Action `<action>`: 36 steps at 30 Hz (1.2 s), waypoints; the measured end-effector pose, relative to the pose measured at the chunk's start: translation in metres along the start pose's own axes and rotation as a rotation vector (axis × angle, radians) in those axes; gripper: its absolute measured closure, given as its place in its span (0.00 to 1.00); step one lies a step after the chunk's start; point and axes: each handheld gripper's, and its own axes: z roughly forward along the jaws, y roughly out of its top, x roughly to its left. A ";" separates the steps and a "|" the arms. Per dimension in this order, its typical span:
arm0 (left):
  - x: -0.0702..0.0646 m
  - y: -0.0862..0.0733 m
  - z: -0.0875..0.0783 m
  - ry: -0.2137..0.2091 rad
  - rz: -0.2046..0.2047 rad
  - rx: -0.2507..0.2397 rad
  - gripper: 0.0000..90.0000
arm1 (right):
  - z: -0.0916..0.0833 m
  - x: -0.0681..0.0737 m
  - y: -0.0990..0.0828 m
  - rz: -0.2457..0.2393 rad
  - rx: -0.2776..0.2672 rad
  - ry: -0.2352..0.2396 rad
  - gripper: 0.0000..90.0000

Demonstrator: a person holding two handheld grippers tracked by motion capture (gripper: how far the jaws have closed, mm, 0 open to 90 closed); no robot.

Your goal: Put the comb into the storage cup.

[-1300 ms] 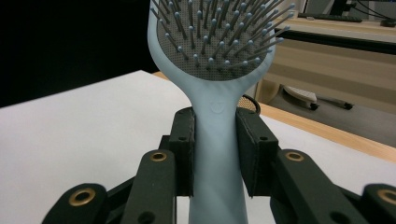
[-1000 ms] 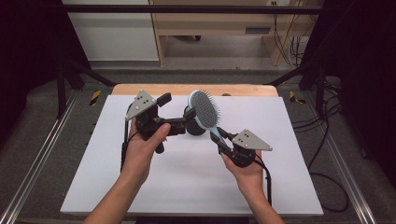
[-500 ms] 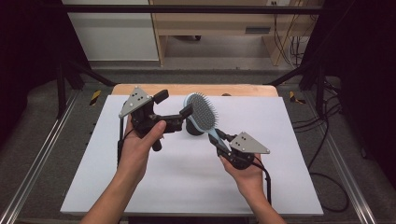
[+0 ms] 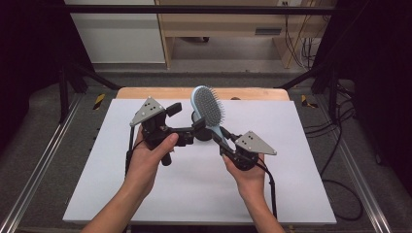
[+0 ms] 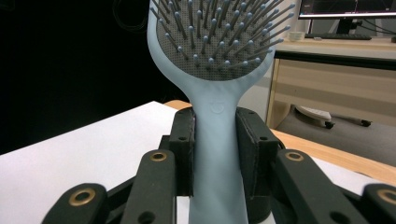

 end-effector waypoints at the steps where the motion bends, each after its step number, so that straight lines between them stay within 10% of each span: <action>1: 0.001 0.000 0.001 0.011 -0.008 0.001 0.03 | 0.001 0.000 0.001 -0.004 -0.004 -0.001 0.77; 18: 0.026 -0.002 0.022 0.013 -0.095 -0.032 0.06 | 0.021 0.010 0.008 -0.022 -0.051 0.053 0.77; 36: 0.037 -0.004 0.026 -0.044 -0.228 -0.042 0.35 | 0.020 0.023 0.003 -0.055 -0.044 0.075 0.77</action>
